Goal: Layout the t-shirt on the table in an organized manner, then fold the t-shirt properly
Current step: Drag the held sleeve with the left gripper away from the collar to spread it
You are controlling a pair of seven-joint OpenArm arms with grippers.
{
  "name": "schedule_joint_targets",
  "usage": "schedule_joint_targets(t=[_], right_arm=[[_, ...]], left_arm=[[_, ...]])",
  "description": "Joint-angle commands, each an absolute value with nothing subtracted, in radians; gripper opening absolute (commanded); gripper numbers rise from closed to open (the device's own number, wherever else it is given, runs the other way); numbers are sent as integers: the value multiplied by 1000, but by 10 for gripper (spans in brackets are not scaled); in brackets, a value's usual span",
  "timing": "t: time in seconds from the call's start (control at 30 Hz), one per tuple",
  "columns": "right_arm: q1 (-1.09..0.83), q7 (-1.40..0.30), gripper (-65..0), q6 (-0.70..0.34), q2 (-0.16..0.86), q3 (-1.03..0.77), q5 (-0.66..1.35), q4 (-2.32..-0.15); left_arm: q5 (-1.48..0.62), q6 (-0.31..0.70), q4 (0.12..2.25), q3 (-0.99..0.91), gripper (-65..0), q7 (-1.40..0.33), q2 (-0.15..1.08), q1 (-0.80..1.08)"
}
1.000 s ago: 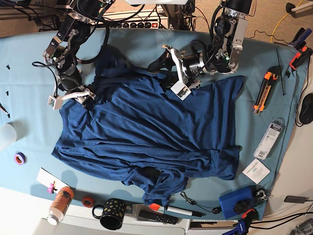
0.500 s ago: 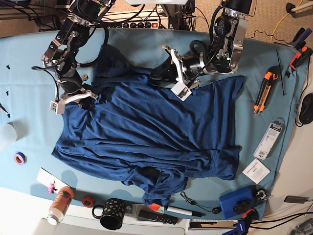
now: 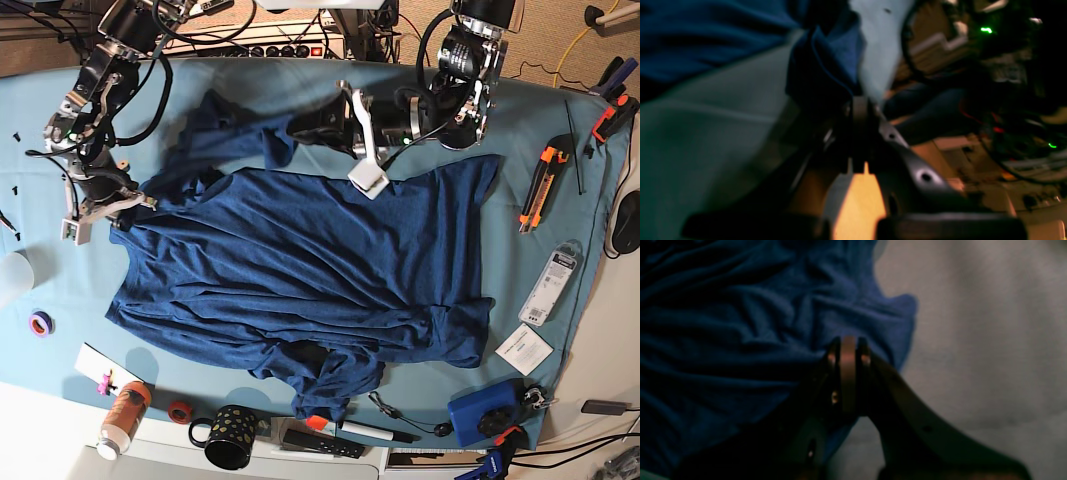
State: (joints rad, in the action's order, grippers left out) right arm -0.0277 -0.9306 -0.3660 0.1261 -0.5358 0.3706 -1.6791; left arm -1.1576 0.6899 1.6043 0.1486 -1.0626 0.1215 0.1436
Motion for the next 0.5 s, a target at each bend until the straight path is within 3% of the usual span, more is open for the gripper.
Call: schedule_joint_targets(t=[0.0, 0.27, 0.47], right_arm=[[-14, -905, -650, -371, 144, -537, 384, -1693], [-14, -904, -650, -370, 147, -537, 350, -1693], [-14, -904, -650, -370, 147, -537, 341, -1693]], left_arm=[[-1229, 698, 1622, 148, -650, -1079, 120, 136], [-1426, 698, 1705, 147, -650, -1337, 124, 136], [-1401, 698, 1858, 131, -650, -1369, 215, 136]])
